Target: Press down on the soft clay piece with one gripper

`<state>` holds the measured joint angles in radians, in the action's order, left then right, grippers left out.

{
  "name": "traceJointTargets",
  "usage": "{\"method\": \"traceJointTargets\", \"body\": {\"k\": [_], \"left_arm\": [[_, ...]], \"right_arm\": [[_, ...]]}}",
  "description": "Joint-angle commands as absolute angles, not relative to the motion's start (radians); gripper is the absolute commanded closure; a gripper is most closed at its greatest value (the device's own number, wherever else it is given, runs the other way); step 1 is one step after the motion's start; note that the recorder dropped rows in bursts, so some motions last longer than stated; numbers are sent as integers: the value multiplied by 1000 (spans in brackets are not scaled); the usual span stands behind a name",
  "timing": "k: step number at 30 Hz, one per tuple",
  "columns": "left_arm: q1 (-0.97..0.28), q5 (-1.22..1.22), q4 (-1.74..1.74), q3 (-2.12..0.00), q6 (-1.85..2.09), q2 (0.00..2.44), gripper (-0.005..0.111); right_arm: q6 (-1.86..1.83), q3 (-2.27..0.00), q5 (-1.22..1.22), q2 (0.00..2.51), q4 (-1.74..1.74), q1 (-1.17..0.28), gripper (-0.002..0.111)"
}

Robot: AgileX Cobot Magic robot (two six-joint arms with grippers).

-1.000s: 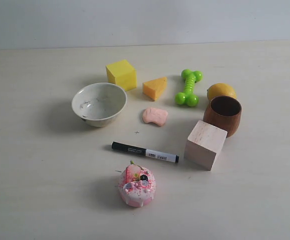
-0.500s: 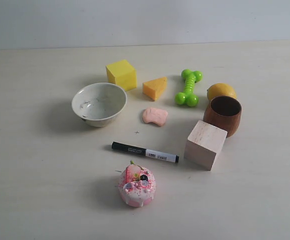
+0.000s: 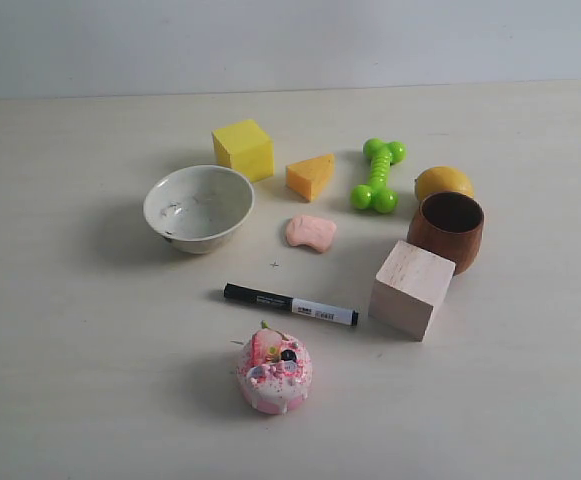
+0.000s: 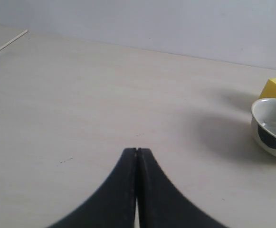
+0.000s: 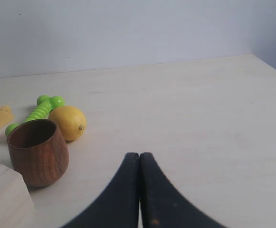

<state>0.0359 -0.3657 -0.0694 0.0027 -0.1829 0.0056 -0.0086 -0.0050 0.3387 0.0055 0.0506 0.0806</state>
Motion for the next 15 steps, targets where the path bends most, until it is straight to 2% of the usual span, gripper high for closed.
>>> {"method": "traceJointTargets", "body": {"k": [1,4,10,15], "left_arm": [[30,-357,-75,0,-177,0,107],[30,-357,-75,0,-177,0,107],[30,-357,-75,0,-177,0,107],[30,-357,-75,0,-177,0,107]], "right_arm": [[0,0,95,0,50,86,108],[0,0,-116,0,50,86,108],[0,0,-180,0,50,86,108],[0,0,-385,0,54,86,108]]}}
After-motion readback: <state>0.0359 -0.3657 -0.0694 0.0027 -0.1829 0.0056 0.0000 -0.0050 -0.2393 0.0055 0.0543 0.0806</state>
